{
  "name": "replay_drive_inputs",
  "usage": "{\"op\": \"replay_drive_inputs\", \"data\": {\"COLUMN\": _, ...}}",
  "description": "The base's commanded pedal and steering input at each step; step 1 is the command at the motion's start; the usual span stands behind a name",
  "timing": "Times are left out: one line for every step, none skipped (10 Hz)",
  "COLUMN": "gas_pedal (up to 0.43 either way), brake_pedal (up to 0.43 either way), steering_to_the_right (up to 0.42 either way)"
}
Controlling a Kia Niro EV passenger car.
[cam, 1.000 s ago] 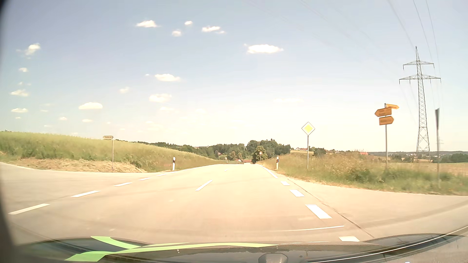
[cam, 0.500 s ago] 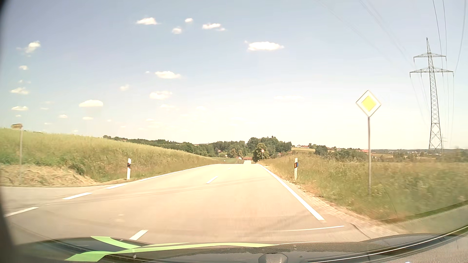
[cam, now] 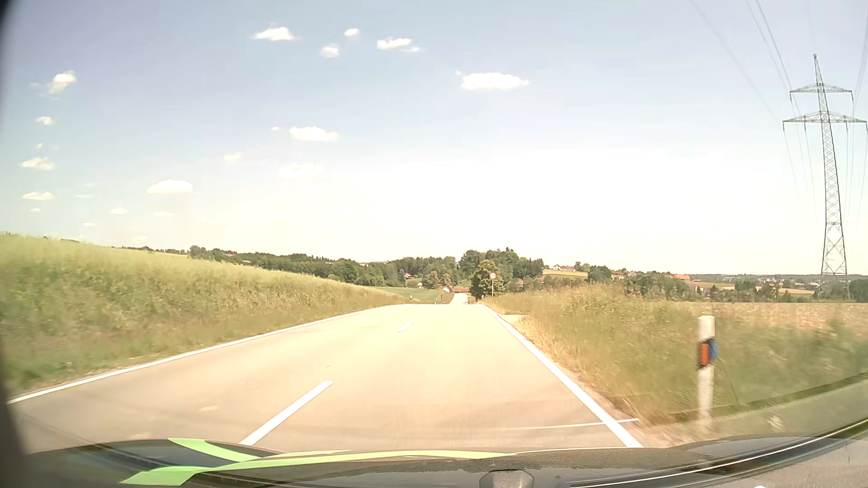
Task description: Follow the waypoints while adhering to traffic rules and regulations
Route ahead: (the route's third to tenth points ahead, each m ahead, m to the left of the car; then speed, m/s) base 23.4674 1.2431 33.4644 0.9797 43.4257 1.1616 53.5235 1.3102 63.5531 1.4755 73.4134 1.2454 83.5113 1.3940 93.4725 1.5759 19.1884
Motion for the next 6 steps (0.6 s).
{"op": "replay_drive_inputs", "data": {"gas_pedal": 0.240, "brake_pedal": 0.000, "steering_to_the_right": -0.002}}
{"op": "replay_drive_inputs", "data": {"gas_pedal": 0.240, "brake_pedal": 0.000, "steering_to_the_right": -0.002}}
{"op": "replay_drive_inputs", "data": {"gas_pedal": 0.240, "brake_pedal": 0.000, "steering_to_the_right": -0.003}}
{"op": "replay_drive_inputs", "data": {"gas_pedal": 0.248, "brake_pedal": 0.000, "steering_to_the_right": -0.003}}
{"op": "replay_drive_inputs", "data": {"gas_pedal": 0.248, "brake_pedal": 0.000, "steering_to_the_right": -0.003}}
{"op": "replay_drive_inputs", "data": {"gas_pedal": 0.248, "brake_pedal": 0.000, "steering_to_the_right": -0.003}}
